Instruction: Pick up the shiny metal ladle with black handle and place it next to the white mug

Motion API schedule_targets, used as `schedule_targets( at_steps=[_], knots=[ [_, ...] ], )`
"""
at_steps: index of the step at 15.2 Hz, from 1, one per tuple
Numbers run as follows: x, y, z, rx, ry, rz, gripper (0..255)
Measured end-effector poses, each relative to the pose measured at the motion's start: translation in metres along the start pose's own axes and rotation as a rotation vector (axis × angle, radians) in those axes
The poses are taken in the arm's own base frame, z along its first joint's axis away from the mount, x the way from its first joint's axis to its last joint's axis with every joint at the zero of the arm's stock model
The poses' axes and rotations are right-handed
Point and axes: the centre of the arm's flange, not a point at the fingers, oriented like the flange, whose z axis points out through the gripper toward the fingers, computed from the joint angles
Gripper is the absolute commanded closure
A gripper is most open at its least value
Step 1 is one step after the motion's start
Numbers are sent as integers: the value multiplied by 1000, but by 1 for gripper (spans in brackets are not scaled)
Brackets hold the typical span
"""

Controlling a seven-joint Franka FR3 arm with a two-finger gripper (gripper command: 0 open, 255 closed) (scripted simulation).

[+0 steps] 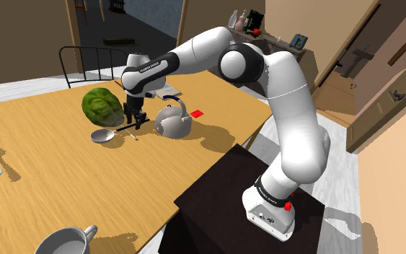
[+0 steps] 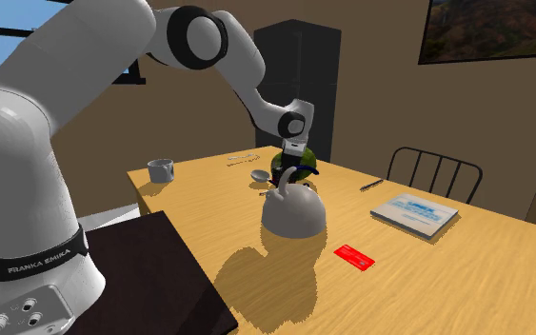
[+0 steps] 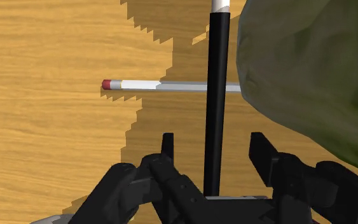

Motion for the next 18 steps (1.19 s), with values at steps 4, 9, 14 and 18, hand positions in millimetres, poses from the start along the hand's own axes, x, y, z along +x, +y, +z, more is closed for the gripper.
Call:
schedule_targets(
  at_steps=[4, 9, 14, 18],
  knots=[
    [0, 0, 0, 0, 0, 0, 255],
    [0, 0, 0, 0, 0, 0, 255],
    [-2, 3, -21, 0, 0, 0, 255],
    [-6, 4, -42, 0, 0, 0, 255]
  ],
)
